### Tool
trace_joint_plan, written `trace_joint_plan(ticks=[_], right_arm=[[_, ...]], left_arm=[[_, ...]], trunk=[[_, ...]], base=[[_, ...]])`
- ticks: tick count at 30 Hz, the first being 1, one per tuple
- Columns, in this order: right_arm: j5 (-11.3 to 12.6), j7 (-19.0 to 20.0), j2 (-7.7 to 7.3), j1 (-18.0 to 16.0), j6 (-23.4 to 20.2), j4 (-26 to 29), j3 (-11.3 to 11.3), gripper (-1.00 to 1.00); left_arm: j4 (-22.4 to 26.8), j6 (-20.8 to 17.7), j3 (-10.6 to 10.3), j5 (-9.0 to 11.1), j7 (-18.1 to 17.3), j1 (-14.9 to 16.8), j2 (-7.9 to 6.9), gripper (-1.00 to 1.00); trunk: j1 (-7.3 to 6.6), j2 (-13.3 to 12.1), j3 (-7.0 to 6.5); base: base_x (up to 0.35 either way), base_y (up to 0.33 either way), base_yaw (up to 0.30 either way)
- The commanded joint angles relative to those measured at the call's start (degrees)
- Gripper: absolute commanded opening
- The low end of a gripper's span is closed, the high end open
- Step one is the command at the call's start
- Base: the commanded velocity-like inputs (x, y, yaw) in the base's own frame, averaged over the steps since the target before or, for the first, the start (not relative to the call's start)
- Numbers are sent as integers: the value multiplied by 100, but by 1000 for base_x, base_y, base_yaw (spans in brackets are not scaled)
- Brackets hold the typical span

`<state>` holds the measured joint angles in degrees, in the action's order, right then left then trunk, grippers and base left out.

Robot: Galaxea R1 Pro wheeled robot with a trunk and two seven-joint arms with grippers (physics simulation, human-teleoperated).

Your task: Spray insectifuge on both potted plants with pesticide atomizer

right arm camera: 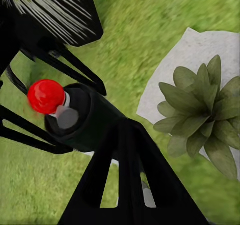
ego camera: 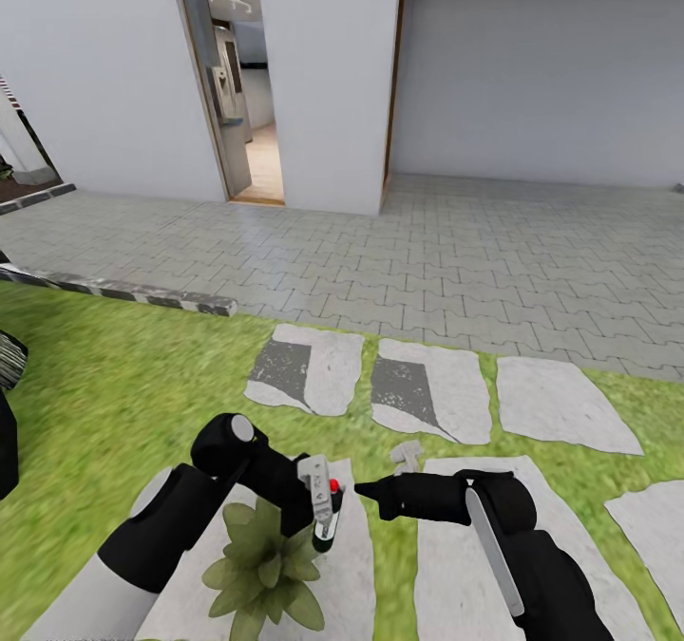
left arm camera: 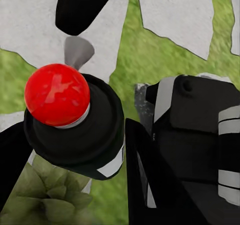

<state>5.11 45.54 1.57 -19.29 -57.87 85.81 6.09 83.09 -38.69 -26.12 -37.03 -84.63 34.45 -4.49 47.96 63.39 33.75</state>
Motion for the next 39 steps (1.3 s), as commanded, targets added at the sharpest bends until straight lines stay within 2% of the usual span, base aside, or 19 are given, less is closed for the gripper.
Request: trace_joint_plan(ticks=[1,3,5,7,10,19,22,29,37,39], right_arm=[[51,-28,1,-1,-48,2,-2,-100],[51,-28,1,-2,-49,2,-2,-100],[51,-28,1,0,-49,1,-2,-100],[51,-28,1,-2,-49,2,-2,-100],[51,-28,1,-3,-49,3,-2,-100],[51,-28,1,-1,-49,1,-2,-100],[51,-28,1,-1,-49,0,-2,-100],[51,-28,1,-4,-49,-2,-2,-100],[51,-28,1,-1,-49,-3,-2,-100],[51,-28,1,-1,-49,-3,19,-100]], left_arm=[[-1,-57,-8,-44,-20,12,-1,-100],[-20,-145,-8,-99,-19,22,0,-100],[-27,-199,-22,-299,-18,25,2,-100],[-33,-213,-133,-499,-18,26,79,-100],[-38,-225,-228,-588,-18,26,167,-100],[-39,-257,-270,-613,-18,26,215,-100],[-39,-261,-271,-618,-18,26,356,-100],[-44,-262,-271,-780,-18,26,515,-100],[-48,-262,-271,-824,-12,26,551,-100],[-48,-262,-271,-830,-10,26,599,-100]], trunk=[[0,4,5],[0,4,5],[0,4,5],[0,4,5],[0,4,5],[0,4,5],[0,4,5],[0,4,5],[0,4,5],[0,4,5]], base=[[0,0,0],[0,0,0],[0,0,0],[0,0,0],[0,0,0],[0,0,0],[0,0,0],[0,0,0],[0,0,0],[0,0,0]])
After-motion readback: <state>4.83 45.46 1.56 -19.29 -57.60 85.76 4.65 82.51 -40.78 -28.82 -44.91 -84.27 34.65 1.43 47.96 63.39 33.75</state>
